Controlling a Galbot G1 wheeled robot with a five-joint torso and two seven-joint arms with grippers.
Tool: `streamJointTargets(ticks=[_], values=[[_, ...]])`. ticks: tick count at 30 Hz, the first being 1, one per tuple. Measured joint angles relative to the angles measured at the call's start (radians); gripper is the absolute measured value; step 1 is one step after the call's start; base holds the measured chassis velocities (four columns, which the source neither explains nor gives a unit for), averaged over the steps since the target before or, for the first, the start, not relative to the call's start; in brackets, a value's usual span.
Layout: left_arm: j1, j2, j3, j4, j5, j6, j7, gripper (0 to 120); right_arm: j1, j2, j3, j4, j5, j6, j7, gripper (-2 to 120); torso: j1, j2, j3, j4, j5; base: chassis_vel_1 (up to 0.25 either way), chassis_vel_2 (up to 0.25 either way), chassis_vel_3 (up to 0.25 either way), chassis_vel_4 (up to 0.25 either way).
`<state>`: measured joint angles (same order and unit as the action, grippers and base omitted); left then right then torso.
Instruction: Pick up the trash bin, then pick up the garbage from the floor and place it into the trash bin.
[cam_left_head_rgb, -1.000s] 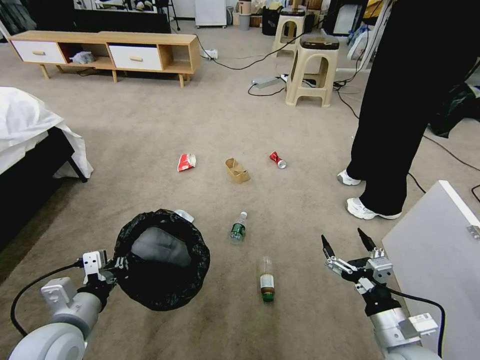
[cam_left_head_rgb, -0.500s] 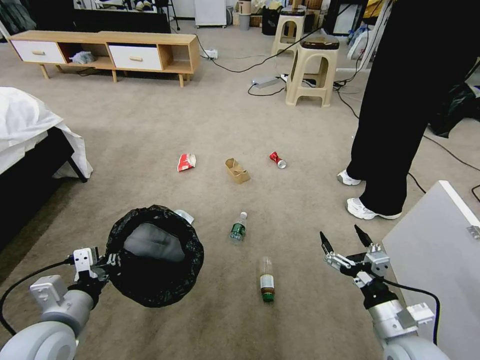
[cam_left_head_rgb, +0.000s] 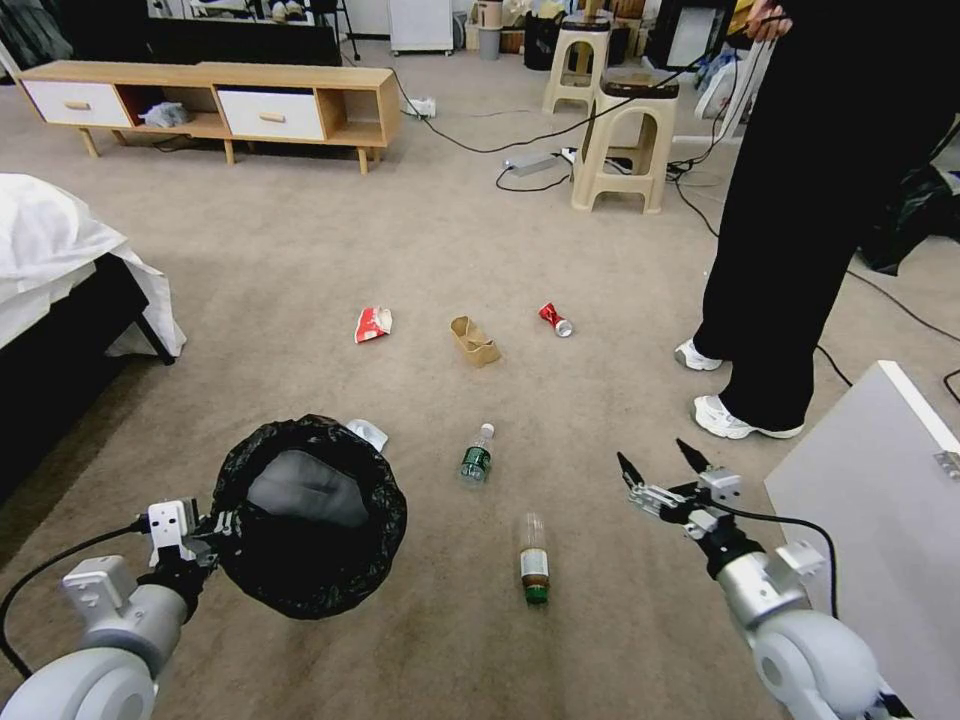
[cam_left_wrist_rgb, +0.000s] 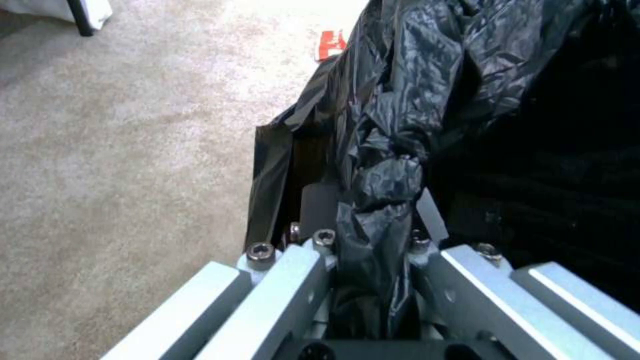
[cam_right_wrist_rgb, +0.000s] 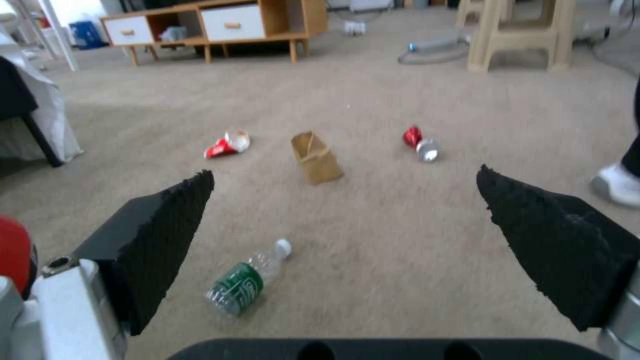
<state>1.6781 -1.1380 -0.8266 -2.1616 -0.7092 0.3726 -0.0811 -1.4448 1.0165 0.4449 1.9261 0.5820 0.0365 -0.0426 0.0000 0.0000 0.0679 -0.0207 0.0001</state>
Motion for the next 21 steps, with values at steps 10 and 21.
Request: streamJointTargets(ticks=[10,21], values=[[-0.012,-0.006,-0.003,0.014,-0.002,-0.001,0.003,1,0.111,-0.037,-0.156,-0.045,0.103,-0.069,0.125,100,0.0,0.0,0.0,0.0,-0.0001,0.0,0.0,0.0,0.0],[-0.011,-0.044,0.005,0.022,0.025,-0.009,0.025,1,0.28,-0.063,-0.376,-0.032,0.377,-0.261,0.427,100,0.0,0.0,0.0,-0.0001,-0.0002,0.0,0.0,0.0,0.0]])
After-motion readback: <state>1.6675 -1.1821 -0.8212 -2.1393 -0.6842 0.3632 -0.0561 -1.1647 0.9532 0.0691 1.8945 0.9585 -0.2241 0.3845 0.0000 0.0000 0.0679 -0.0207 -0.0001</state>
